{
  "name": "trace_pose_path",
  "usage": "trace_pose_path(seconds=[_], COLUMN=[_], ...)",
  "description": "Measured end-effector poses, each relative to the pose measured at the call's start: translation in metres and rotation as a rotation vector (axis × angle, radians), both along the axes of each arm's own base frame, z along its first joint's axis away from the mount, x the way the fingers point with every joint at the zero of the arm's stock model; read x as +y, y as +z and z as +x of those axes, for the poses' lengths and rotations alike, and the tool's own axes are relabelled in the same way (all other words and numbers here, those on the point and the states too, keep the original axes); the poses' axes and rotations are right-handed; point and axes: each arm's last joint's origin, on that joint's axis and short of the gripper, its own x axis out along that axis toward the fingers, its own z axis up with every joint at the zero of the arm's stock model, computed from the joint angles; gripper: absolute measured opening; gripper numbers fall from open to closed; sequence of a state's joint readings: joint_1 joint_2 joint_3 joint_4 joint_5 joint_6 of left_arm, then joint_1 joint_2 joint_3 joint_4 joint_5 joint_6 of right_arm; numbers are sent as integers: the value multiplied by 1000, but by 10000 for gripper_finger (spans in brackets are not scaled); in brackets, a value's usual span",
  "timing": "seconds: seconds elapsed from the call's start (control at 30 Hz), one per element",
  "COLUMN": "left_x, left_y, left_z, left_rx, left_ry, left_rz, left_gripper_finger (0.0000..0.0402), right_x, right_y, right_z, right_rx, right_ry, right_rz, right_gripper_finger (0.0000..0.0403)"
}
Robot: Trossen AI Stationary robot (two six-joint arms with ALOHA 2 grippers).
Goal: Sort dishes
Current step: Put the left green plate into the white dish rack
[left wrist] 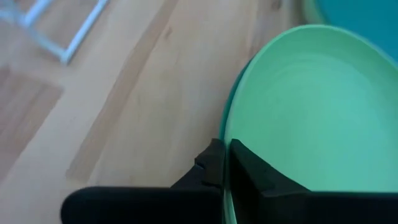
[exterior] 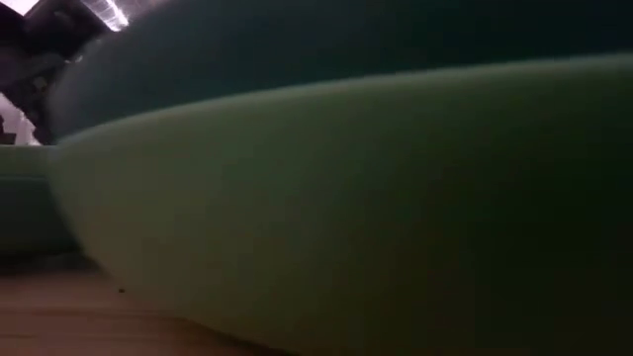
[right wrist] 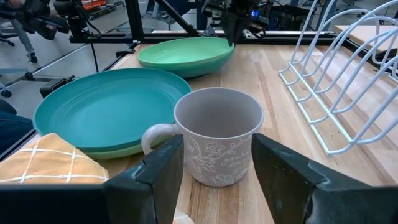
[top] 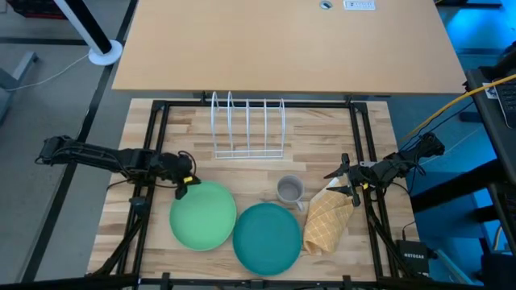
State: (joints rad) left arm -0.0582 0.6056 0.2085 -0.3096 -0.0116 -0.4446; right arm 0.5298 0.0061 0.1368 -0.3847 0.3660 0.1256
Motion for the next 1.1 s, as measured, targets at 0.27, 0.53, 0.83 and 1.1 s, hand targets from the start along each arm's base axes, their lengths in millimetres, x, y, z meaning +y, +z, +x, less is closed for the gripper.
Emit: trace_pose_path(seconds=[0.27,0.53,0.83,1.1], left_x=[0,3,5,12], left_y=[4,6,31,66], left_z=[3,3,15,18], left_rx=[-55,-74,-359,-656], left_ry=[11,47,122,327], left_rz=[18,137,212,448], left_gripper_finger=[1,0,0,0], right_x=[0,0,0,0], right_y=[0,0,0,0], right_z=[0,0,0,0], right_rx=[0,0,0,-2], right_ry=[0,0,0,0], right_rz=[0,0,0,1], right_gripper_finger=[195,195,195,195])
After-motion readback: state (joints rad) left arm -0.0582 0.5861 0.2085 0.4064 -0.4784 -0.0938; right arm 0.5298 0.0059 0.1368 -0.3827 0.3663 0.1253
